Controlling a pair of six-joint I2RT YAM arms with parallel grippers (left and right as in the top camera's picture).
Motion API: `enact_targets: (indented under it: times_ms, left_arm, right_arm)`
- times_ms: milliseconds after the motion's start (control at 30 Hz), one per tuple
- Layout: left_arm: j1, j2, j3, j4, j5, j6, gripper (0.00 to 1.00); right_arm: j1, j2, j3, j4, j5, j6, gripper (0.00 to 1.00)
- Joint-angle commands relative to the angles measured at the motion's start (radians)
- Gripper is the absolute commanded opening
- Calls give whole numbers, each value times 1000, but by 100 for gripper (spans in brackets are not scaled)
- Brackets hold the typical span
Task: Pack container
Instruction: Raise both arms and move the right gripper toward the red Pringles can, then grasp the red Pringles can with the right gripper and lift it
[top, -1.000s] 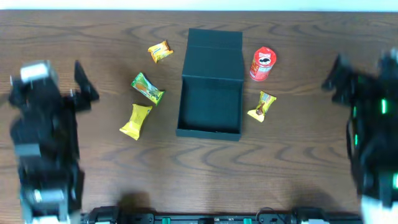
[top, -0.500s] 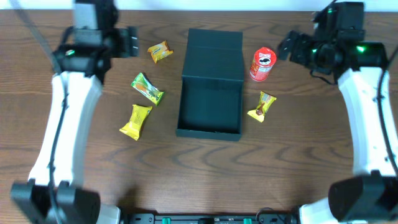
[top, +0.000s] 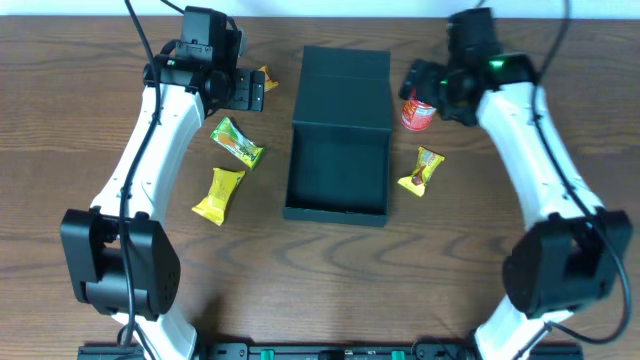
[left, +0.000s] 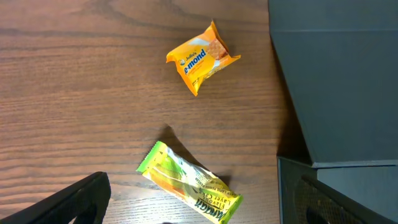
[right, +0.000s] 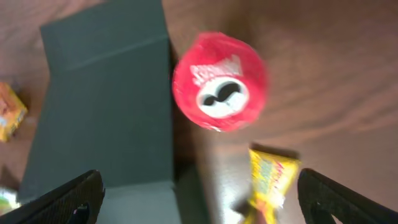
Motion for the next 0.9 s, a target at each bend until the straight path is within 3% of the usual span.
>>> enact_targets:
  times_ms: [0,167,867]
  left_arm:
    - [2,0,25,-2,-25,11,95]
    - [2,0,25,4,-32,11,95]
    - [2,0,25,-8,-54,14,95]
  right_arm:
    - [11,42,19,35,116,79,99]
    - [5,92,19,55,230,106,98]
    - [-10,192,19,175,180,151,99]
